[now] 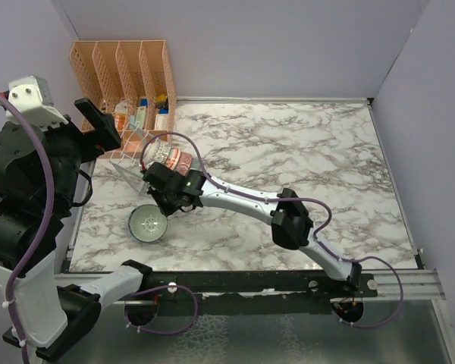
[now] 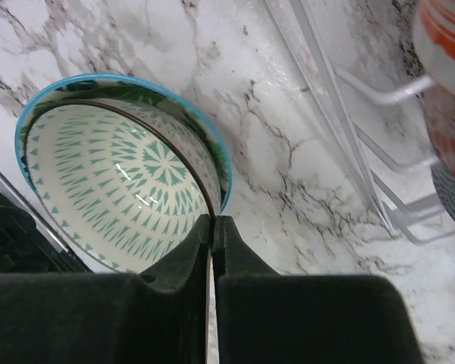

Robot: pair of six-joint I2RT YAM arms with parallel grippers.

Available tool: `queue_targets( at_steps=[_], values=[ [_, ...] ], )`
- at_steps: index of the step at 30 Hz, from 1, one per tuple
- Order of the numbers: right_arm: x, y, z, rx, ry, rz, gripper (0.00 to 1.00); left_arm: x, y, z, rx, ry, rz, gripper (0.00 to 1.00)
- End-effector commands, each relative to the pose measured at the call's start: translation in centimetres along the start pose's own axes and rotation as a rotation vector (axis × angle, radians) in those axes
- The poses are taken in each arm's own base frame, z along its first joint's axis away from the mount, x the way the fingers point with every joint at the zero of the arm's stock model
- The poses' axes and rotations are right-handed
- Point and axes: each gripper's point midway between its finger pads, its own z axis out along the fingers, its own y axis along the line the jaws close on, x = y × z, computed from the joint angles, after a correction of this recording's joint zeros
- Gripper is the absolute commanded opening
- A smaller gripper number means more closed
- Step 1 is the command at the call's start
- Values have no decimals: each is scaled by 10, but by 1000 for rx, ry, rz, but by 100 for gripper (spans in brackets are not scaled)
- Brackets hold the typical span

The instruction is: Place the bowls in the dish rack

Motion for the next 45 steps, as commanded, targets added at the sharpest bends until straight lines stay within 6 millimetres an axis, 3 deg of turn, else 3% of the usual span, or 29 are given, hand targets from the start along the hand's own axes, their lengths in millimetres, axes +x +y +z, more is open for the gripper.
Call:
queue_targets(
  at_steps=[1, 9, 15, 27, 33, 40, 45],
  values=[
    [-9, -14, -45, 79, -13, -24, 1, -6, -4, 5, 5, -26, -1, 99],
    [3, -16, -59, 74, 27, -39, 1, -5, -6, 6, 12, -27, -9, 99],
    [-3, -10, -72, 37, 4, -38, 1, -4, -6, 6, 15, -26, -16, 99],
    [20, -21, -93, 24, 41, -21, 1, -4, -5, 4, 17, -32, -23, 99],
    [38, -33, -91, 29, 81, 18, 1, -2, -6, 5, 20, -29, -25, 99],
    [68, -67, -84, 95, 132, 54, 1, -3, -5, 4, 20, -28, -20, 99],
    [71, -77, -83, 126, 135, 49, 3, -3, -7, 5, 26, -28, -19, 99]
  ],
)
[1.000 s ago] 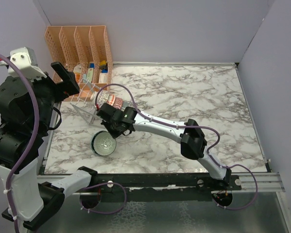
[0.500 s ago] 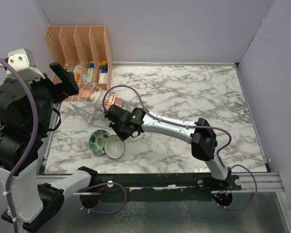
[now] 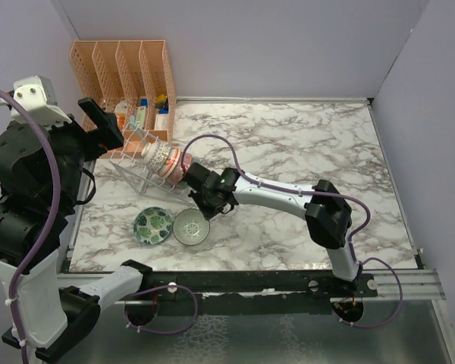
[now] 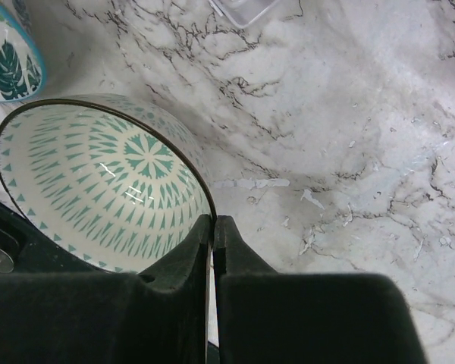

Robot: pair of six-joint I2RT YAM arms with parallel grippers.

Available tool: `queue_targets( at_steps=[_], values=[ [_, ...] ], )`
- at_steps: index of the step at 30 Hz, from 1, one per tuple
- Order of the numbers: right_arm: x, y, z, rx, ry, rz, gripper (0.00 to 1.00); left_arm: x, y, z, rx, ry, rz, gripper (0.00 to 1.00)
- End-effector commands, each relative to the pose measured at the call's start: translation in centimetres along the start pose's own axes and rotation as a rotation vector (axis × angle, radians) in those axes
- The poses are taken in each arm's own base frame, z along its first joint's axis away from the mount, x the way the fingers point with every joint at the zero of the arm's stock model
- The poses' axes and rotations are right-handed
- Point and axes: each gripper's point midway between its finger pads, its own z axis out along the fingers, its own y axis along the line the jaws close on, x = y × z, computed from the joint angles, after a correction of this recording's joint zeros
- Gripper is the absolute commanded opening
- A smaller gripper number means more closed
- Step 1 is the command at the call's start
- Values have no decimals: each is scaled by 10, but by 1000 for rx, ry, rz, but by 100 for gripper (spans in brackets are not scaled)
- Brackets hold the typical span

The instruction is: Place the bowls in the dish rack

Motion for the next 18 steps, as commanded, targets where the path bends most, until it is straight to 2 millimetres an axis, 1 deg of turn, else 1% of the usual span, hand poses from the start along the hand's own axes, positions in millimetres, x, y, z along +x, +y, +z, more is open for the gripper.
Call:
queue_targets(
  at_steps=[1, 3, 4, 6, 7, 9, 12, 14, 16, 18],
  values=[
    [-15, 4, -13, -12, -62, -7, 6, -7, -4, -2, 23, -21, -14, 99],
    [-18, 4, -15, -10, -66, -15, 17, -7, -5, -1, 26, -20, -11, 99],
    [-20, 5, -16, -10, -69, -20, 20, -6, -5, -1, 27, -20, -10, 99],
    [-26, 5, -22, -11, -86, -31, 29, -6, -5, -1, 27, -20, -10, 99],
    [-29, 5, -25, -13, -95, -41, 35, -6, -6, 0, 28, -20, -10, 99],
    [-34, 7, -31, -21, -113, -70, 45, -6, -6, 0, 30, -21, -10, 99],
    [-42, 8, -41, -29, -134, -108, 50, -6, -7, 1, 30, -23, -11, 99],
    [-48, 14, -52, -58, -158, -137, 52, -7, -7, 1, 30, -23, -14, 99],
    [-55, 26, -64, -121, -191, -177, 56, -6, -7, 1, 30, -21, -14, 99],
    [-55, 44, -74, -194, -216, -236, 58, -7, -7, 2, 29, -22, -16, 99]
  ],
)
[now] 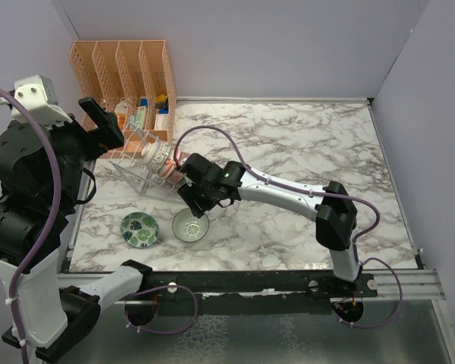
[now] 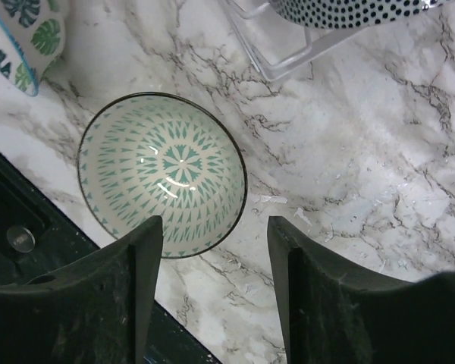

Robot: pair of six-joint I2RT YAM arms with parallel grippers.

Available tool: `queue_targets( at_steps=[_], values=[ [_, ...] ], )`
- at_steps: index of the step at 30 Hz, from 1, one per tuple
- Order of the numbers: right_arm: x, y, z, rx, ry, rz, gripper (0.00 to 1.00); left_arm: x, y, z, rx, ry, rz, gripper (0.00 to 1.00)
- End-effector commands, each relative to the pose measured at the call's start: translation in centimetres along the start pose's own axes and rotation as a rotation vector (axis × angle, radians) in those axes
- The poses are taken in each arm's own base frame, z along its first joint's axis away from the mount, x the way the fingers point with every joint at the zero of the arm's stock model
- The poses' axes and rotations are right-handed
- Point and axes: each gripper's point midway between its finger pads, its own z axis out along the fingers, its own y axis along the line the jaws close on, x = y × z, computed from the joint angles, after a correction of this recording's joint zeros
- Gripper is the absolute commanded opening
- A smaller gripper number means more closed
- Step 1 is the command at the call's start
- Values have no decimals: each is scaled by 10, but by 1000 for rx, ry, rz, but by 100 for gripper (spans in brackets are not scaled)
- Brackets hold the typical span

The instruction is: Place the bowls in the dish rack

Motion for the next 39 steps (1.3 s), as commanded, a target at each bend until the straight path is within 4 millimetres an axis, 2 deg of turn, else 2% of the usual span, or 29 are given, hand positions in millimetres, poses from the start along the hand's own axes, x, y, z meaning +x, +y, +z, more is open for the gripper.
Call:
queue_targets(
  at_steps=[1, 7, 10, 17, 24, 28, 33, 37, 39],
  values=[
    [-32, 45, -45, -185, -140, -151, 59, -6, -7, 2, 29, -22, -16, 99],
    [-9, 110, -37, -335, -124, -314, 60, -4, -9, 3, 34, -16, -23, 99],
    [0, 123, -24, -354, -93, -306, 60, -2, -9, 2, 34, -10, -29, 99],
    [12, 113, 18, -264, -48, -299, 60, -3, -8, -2, 36, -14, -54, 99],
    [16, 101, 43, -188, -36, -316, 59, -5, -4, -6, 26, -26, -62, 99],
    [20, 99, 47, -180, -24, -319, 51, -6, -2, -8, 21, -26, -58, 99],
    [27, 94, 47, -161, -7, -302, 30, -6, 0, -9, 17, -25, -53, 99],
    [32, 88, 46, -133, 2, -284, 29, -5, -1, -8, 19, -23, -51, 99],
    [36, 84, 49, -114, 14, -281, 33, -4, 0, -9, 18, -23, -51, 99]
  ],
)
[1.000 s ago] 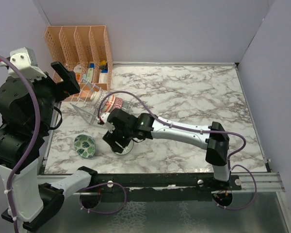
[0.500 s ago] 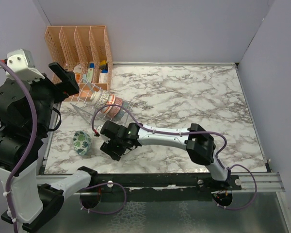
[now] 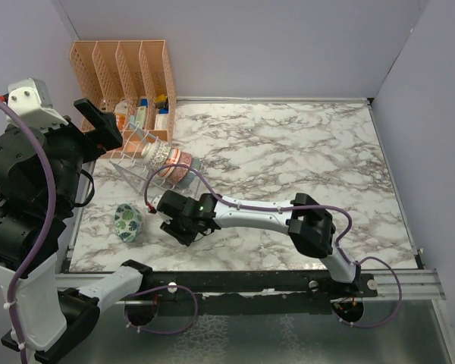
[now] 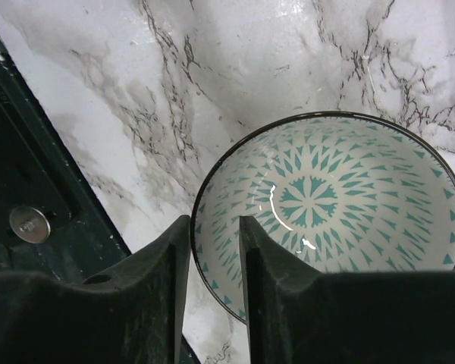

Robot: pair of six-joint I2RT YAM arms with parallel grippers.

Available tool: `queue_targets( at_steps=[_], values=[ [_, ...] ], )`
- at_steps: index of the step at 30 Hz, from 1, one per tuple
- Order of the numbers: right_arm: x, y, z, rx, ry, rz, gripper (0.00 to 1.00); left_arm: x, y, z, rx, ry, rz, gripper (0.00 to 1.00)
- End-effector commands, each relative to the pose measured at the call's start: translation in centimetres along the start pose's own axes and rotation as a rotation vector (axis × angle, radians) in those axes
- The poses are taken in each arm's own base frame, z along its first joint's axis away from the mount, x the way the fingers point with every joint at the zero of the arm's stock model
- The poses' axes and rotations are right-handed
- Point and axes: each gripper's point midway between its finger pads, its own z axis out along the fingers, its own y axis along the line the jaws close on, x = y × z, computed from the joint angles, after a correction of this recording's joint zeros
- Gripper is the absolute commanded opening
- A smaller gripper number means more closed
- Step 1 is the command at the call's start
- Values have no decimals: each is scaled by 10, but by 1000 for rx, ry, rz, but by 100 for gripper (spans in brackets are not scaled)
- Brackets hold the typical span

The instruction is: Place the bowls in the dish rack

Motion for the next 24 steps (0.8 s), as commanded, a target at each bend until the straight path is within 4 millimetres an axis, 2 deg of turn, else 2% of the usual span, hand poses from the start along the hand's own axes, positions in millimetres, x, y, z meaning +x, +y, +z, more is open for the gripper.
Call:
queue_targets(
  at_steps=[1, 5, 7, 11, 16, 17, 19, 22, 24],
  values=[
    [0, -9, -1, 63, -14, 19, 36, -1, 1, -5, 7, -6, -3, 99],
    [0, -10, 0, 80, -13, 17, 39, 1, 1, -4, 6, 1, 2, 99],
    [-1, -10, 1, 81, -10, 14, 36, 1, 2, -5, 7, 0, 3, 99],
    [-2, -9, 0, 82, -9, 19, 24, 0, 4, -7, 3, -7, 5, 99],
    [8, -8, 5, 83, 23, 15, 24, 0, 7, -9, -4, -14, 3, 99],
    [8, -8, 5, 84, 24, 16, 20, 1, 8, -10, -5, -15, 3, 99],
    [7, -10, 3, 103, 22, 30, 4, 2, 8, -10, -7, -14, 3, 99],
    [-8, -14, -10, 138, -26, 58, 1, 0, 9, -11, -5, -20, 5, 99],
    [-30, -11, -26, 124, -88, 64, 1, -3, 9, -12, -7, -29, 4, 99]
  ],
)
